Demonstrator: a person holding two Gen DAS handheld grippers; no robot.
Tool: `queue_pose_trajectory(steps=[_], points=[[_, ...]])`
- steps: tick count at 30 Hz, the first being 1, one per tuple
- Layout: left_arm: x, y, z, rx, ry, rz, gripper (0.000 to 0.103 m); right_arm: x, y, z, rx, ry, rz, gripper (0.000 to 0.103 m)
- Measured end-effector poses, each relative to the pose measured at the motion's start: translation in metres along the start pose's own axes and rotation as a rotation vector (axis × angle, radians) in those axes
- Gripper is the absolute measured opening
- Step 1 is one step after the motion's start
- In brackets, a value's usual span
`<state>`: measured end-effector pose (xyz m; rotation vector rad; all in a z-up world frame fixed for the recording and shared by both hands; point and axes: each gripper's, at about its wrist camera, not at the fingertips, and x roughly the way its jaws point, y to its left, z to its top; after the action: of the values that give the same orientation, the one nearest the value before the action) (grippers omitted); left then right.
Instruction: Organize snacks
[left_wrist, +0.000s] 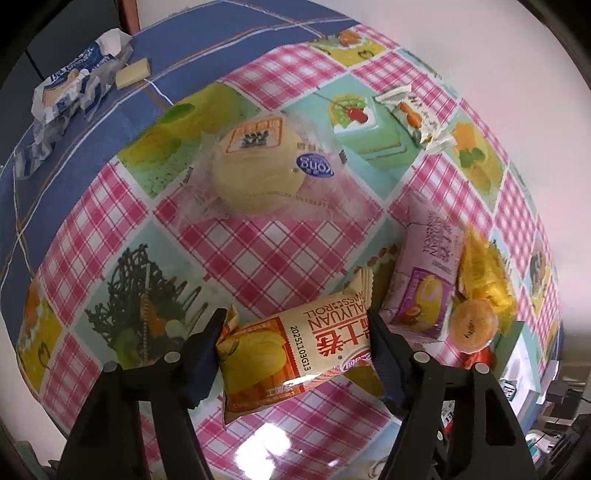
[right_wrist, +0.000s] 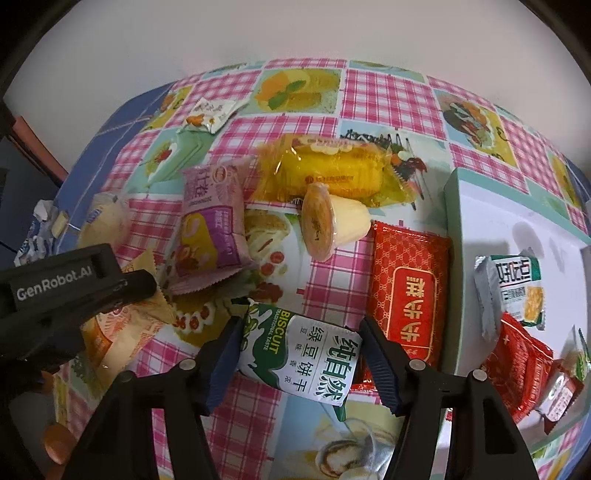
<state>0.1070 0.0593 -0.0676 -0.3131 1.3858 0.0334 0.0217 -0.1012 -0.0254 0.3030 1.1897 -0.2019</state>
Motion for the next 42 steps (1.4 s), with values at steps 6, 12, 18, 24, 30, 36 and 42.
queue_pose_trajectory(steps=[6, 12, 18, 24, 30, 36, 42], points=[[-0.032, 0.021, -0.015, -0.001, -0.047, -0.048, 0.073, -0.025, -0.008, -0.001, 0.025, -0.027, 0.016, 0.067], [-0.066, 0.017, -0.02, 0.024, -0.103, -0.095, 0.073, -0.041, -0.02, 0.004, 0.071, -0.054, 0.018, 0.067], [-0.095, -0.014, -0.018, 0.066, -0.138, -0.128, 0.073, -0.055, -0.051, 0.009, 0.158, -0.067, -0.006, 0.067], [-0.097, -0.051, -0.032, 0.149, -0.151, -0.142, 0.073, -0.064, -0.107, 0.008, 0.302, -0.06, -0.047, 0.067], [-0.106, -0.092, -0.056, 0.25, -0.16, -0.173, 0.073, -0.072, -0.177, -0.002, 0.477, -0.062, -0.088, 0.067], [-0.11, -0.14, -0.086, 0.383, -0.169, -0.202, 0.073, -0.076, -0.241, -0.019, 0.64, -0.06, -0.103, 0.067], [-0.104, -0.192, -0.122, 0.528, -0.133, -0.246, 0.073, -0.08, -0.288, -0.038, 0.756, -0.058, -0.14, 0.067]])
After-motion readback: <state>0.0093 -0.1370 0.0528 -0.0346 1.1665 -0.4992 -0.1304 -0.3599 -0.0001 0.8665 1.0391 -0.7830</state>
